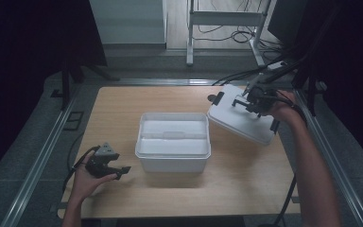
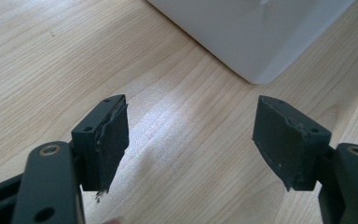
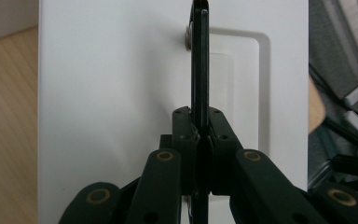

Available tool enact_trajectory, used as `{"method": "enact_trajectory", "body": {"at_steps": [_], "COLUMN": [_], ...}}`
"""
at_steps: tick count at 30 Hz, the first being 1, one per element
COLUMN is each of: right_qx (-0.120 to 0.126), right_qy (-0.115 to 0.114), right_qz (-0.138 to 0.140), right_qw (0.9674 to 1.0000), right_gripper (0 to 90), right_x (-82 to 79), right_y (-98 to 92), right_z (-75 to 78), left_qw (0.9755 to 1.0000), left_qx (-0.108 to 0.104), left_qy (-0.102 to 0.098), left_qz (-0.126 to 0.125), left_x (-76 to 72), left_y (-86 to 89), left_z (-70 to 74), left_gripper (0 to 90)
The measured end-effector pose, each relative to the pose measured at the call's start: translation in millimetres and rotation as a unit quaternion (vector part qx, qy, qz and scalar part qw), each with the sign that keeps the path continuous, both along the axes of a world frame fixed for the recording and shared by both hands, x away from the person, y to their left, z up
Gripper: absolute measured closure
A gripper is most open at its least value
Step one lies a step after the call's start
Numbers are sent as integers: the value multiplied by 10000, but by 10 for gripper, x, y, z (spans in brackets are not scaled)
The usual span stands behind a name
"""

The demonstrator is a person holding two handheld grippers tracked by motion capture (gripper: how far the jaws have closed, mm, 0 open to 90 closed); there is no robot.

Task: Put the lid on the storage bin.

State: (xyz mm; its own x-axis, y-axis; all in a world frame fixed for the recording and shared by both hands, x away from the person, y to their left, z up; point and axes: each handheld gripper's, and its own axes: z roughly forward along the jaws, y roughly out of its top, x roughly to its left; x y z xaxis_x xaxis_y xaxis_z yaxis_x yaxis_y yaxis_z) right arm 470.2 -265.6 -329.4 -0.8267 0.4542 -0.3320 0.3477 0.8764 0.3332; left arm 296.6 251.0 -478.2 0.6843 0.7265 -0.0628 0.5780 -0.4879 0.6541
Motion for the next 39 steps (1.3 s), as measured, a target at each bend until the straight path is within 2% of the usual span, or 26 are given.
{"method": "enact_trajectory", "body": {"at_steps": [4,8,14,19,25,35,39], "right_qx": [99,363,537,626,825,747,730], "right_qy": [-116,-268,-388,-450,-426,-201,-147], "right_qz": [94,212,414,713,1092,1642,1870], "right_qw": [9998,9988,9969,9945,9897,9834,9795], "right_gripper": [844,843,843,843,843,843,843], "right_x": [-153,-271,-369,-444,-492,-513,-530], "right_y": [-5,-9,27,181,436,969,1148], "right_z": [220,404,589,695,743,631,578], "left_qw": [10000,10000,10000,10000,10000,10000,10000], "left_qx": [-6,-32,-33,-31,-41,-57,-62], "left_qy": [10,9,1,13,12,-2,5], "left_qz": [-28,-21,-19,-33,-47,-36,-43], "left_x": [3,0,-4,-3,-7,-12,-11], "left_y": [-13,-19,-12,-11,-15,-6,-10], "left_z": [-9,-10,-4,-3,-3,5,4], "left_gripper": [270,270,270,270,270,270,270]}}
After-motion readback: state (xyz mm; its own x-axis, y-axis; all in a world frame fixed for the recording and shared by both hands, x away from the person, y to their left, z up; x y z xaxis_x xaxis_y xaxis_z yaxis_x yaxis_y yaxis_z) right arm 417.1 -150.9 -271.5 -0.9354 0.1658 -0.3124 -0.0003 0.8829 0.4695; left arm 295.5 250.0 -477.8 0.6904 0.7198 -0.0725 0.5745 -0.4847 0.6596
